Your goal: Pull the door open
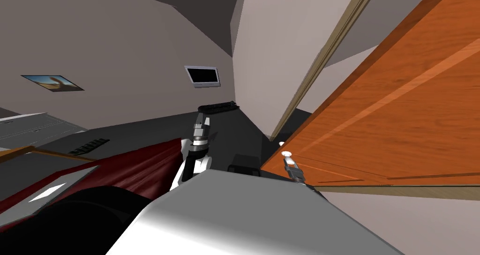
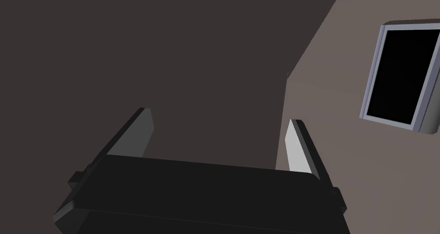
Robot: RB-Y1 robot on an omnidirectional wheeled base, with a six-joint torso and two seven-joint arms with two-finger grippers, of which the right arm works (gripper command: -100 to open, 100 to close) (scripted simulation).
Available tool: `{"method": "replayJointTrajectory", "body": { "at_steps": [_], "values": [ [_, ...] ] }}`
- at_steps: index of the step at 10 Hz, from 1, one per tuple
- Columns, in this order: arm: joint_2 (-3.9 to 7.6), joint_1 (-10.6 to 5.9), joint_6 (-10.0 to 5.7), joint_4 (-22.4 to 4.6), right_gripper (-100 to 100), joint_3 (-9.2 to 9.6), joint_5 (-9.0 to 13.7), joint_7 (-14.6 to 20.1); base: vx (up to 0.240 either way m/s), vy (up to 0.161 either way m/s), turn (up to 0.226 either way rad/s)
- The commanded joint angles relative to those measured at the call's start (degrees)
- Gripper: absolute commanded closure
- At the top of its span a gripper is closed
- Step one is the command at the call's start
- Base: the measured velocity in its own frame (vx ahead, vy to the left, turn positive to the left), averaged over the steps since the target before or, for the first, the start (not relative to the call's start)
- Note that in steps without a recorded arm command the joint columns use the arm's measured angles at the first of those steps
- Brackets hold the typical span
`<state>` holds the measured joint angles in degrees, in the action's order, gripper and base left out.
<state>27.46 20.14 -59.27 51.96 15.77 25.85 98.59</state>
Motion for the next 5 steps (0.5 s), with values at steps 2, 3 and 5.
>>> {"method": "replayJointTrajectory", "body": {
  "at_steps": [2,3,5],
  "values": [
    [1.04,0.45,-1.78,-0.6,100,0.72,-0.5,1.4,-0.201,-0.024,0.122],
    [1.29,0.57,-2.24,-0.8,100,0.97,-0.6,1.7,-0.202,-0.04,0.088],
    [1.44,0.6,-2.74,-1.4,100,1.49,-1.0,2.1,-0.102,-0.021,0.086]
  ]
}}
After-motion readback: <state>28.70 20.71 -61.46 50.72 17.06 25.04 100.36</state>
